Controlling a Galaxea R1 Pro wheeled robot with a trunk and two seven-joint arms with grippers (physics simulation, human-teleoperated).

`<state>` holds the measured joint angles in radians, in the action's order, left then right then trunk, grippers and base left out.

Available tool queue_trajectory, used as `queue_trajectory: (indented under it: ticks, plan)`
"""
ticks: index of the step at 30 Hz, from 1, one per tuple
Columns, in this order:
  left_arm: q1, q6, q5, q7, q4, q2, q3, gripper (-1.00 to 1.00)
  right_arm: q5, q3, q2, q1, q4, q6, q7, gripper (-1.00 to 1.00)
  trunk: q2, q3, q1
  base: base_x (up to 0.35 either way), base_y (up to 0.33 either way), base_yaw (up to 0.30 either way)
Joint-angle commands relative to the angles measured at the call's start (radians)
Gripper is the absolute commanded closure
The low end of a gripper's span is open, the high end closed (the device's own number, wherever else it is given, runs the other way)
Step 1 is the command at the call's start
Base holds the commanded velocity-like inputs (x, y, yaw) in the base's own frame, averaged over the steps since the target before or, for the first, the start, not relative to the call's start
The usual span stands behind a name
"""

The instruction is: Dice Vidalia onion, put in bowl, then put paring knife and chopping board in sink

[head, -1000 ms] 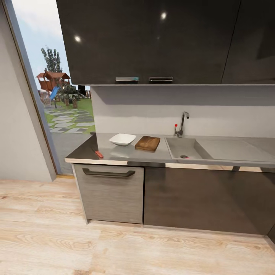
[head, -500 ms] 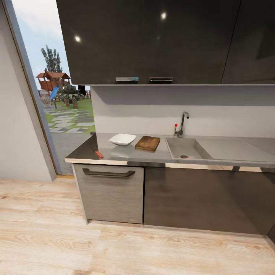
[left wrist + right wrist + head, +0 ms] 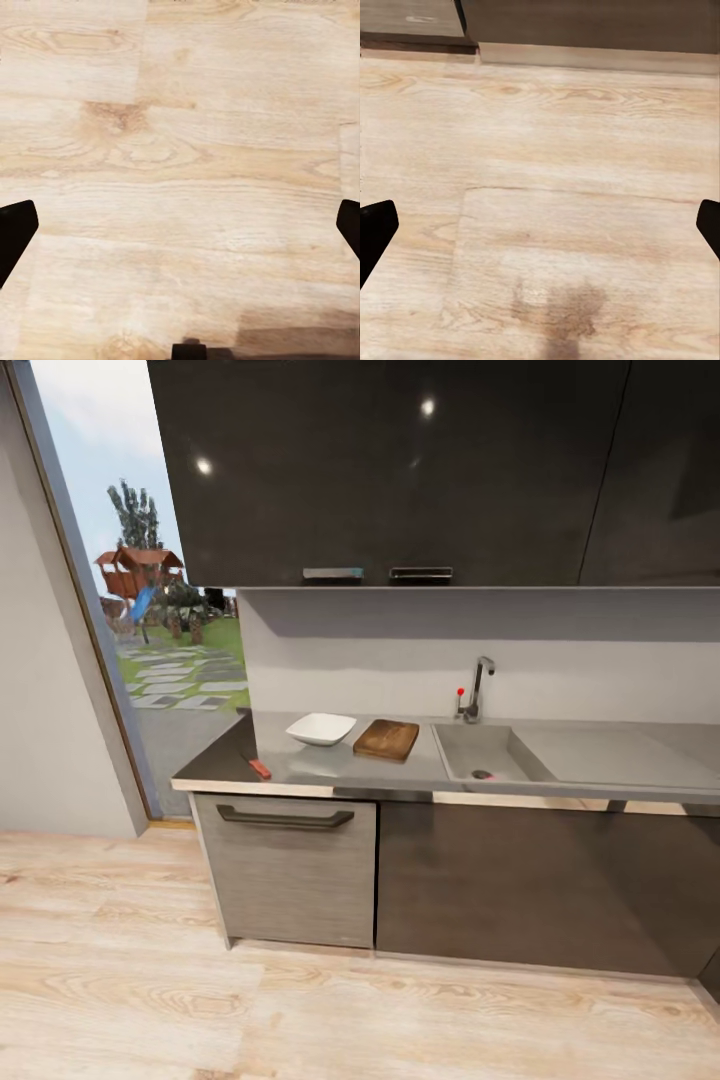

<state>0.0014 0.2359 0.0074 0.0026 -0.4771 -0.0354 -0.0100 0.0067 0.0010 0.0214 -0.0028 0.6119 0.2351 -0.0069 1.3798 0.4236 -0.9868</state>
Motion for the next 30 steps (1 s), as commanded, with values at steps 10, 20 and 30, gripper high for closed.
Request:
queue_trajectory:
  ticks: [10,20,30]
  plan:
    - [0.0,0.002,0.0,0.0,-0.001,0.0,-0.001,-1.0,-0.001,-0.001,0.0,0.0,0.0,0.003,-0.001,-1.0,-0.07,-0.031,0.038,0.0,0.0,0.0]
    - [0.0,0.002,0.001,0.0,0.0,0.002,-0.001,-1.0,0.0,-0.001,-0.001,0.0,0.0,0.003,-0.001,-1.0,-0.14,-0.062,0.077,0.0,0.0,0.0]
    - [0.0,0.002,0.001,0.0,0.0,0.003,-0.001,-1.0,-0.001,-0.001,0.0,0.0,0.0,0.003,-0.002,-1.0,-0.21,-0.093,0.115,0.0,0.0,0.0]
